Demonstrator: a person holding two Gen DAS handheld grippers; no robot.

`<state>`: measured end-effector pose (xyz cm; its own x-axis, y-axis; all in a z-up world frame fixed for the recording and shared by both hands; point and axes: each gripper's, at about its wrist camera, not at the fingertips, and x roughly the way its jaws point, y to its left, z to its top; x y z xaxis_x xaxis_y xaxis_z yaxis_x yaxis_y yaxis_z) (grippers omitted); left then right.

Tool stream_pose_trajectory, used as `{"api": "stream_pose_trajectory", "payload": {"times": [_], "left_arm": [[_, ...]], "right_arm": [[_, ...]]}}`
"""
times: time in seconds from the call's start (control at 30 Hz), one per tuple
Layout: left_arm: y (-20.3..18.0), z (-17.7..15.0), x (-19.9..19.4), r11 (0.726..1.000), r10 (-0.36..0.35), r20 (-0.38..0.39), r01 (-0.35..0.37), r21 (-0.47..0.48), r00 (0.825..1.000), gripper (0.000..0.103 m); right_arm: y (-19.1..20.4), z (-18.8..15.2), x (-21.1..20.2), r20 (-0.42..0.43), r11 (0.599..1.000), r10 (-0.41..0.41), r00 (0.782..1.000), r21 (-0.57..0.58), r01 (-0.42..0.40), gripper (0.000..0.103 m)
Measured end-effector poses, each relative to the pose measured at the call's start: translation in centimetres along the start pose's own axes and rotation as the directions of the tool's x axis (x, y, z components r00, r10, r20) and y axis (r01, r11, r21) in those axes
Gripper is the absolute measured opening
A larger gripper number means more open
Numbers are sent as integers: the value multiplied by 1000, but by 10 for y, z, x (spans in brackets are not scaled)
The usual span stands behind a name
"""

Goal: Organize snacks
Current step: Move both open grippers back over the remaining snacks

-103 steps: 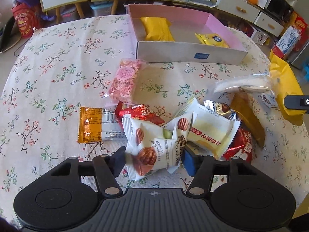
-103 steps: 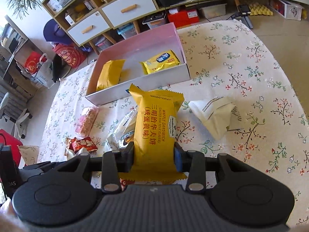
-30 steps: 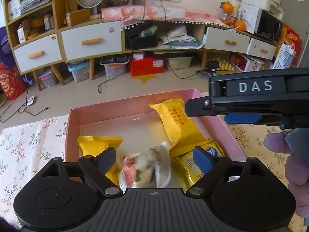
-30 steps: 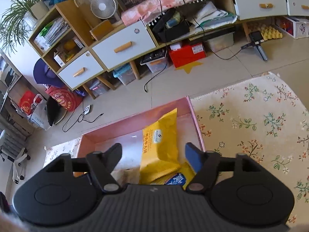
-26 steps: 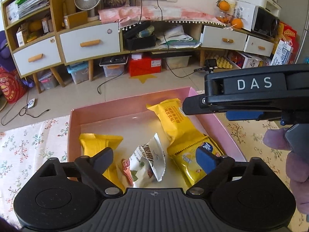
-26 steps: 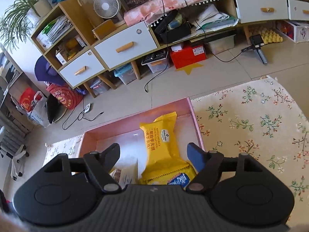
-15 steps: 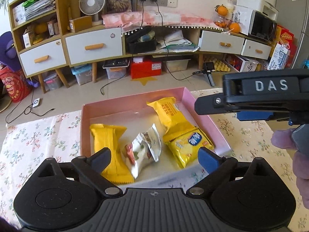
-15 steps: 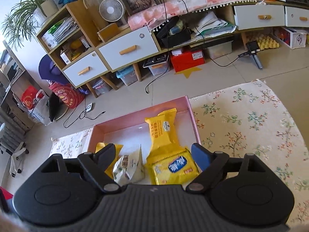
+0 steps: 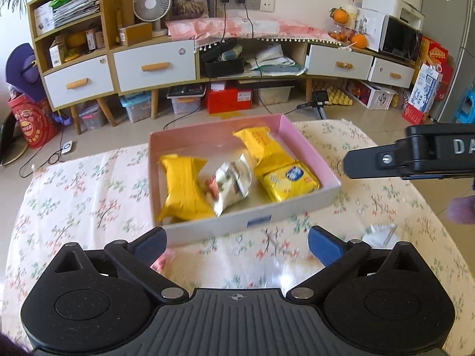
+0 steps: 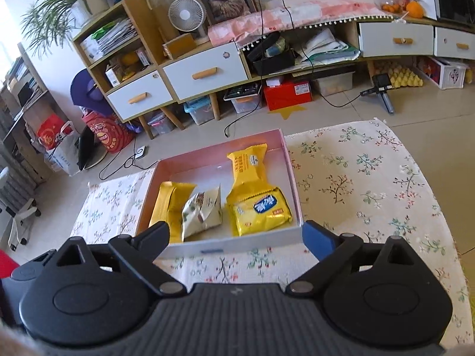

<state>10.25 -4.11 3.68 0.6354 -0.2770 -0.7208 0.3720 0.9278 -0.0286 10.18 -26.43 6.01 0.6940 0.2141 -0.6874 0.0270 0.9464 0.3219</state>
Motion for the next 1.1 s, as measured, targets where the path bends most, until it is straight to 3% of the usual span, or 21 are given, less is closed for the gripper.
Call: {"api": "stream_pose_trajectory", "payload": {"times": [0.33, 0.67, 0.9, 1.1], "left_arm": [[8, -35, -22, 999, 35, -7, -35, 15, 999, 102], [20, -60, -31, 999, -20, 17, 20, -34, 1000, 103], [25, -72, -31, 999, -20, 44, 21, -27, 999, 103], [37, -79, -24, 998, -49, 43, 51, -45, 998, 103]], "right_arm": [[2, -33, -16, -3, 1000, -13, 1000, -19, 13, 98], [-2, -58, -21, 15, 1000, -12, 1000, -23, 13, 99], [-11, -67, -21, -6, 997, 70, 998, 35, -69, 100], [-17, -73, -22, -16, 998, 53, 998, 26, -53, 100]]}}
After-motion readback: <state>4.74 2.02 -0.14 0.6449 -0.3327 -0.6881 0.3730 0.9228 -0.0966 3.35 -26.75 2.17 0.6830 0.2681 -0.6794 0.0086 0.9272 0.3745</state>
